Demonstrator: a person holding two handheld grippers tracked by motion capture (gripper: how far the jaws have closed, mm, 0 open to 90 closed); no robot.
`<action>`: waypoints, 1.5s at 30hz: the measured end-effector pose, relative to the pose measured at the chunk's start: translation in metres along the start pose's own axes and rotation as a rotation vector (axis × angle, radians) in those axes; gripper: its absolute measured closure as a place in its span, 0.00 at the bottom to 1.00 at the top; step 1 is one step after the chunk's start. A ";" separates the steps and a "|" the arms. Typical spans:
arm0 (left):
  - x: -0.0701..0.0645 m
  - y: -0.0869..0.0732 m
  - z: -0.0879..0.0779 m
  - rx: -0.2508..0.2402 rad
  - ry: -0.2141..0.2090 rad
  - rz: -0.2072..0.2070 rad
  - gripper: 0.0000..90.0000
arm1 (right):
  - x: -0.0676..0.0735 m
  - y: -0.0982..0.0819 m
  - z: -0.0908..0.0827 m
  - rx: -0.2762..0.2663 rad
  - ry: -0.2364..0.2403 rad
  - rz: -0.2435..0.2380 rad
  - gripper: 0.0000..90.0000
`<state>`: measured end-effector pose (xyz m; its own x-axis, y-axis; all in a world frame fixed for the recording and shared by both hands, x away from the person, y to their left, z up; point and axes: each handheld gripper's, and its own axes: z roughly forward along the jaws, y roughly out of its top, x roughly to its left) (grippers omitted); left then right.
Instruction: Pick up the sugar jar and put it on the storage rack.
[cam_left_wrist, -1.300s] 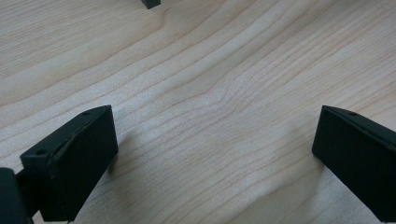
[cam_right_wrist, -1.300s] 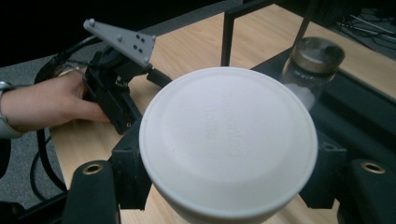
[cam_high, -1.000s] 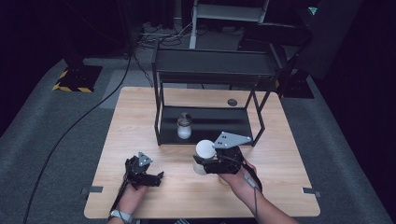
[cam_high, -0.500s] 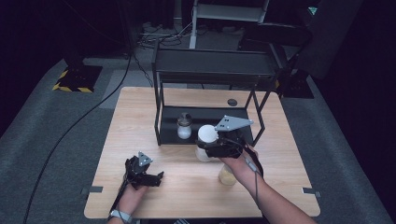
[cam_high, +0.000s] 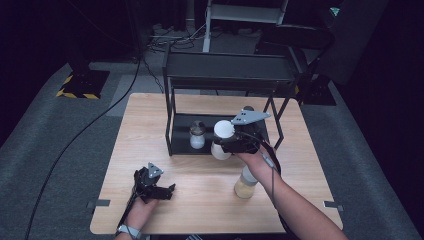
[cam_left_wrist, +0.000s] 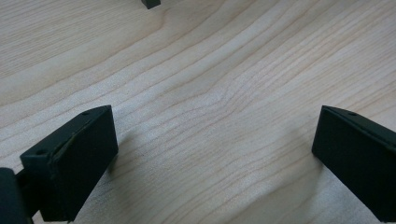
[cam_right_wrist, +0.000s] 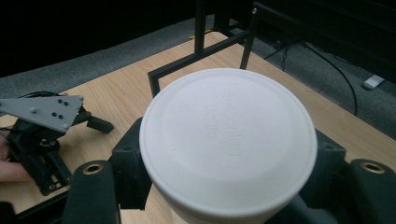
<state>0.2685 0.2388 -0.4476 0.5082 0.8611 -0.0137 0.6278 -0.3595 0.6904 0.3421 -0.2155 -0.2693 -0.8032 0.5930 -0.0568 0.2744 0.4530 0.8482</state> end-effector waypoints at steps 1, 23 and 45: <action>0.000 0.000 0.000 0.000 0.000 0.000 0.00 | -0.002 0.001 0.002 0.002 -0.002 -0.002 0.37; 0.001 0.000 0.000 -0.002 -0.003 -0.001 0.00 | -0.065 -0.008 0.049 0.032 -0.022 0.089 0.37; 0.001 0.000 0.000 -0.001 -0.004 0.002 0.00 | -0.094 -0.018 0.086 0.149 -0.040 0.157 0.37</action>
<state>0.2686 0.2399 -0.4477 0.5122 0.8587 -0.0154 0.6258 -0.3610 0.6914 0.4582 -0.2224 -0.3243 -0.7237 0.6885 0.0471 0.4725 0.4446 0.7610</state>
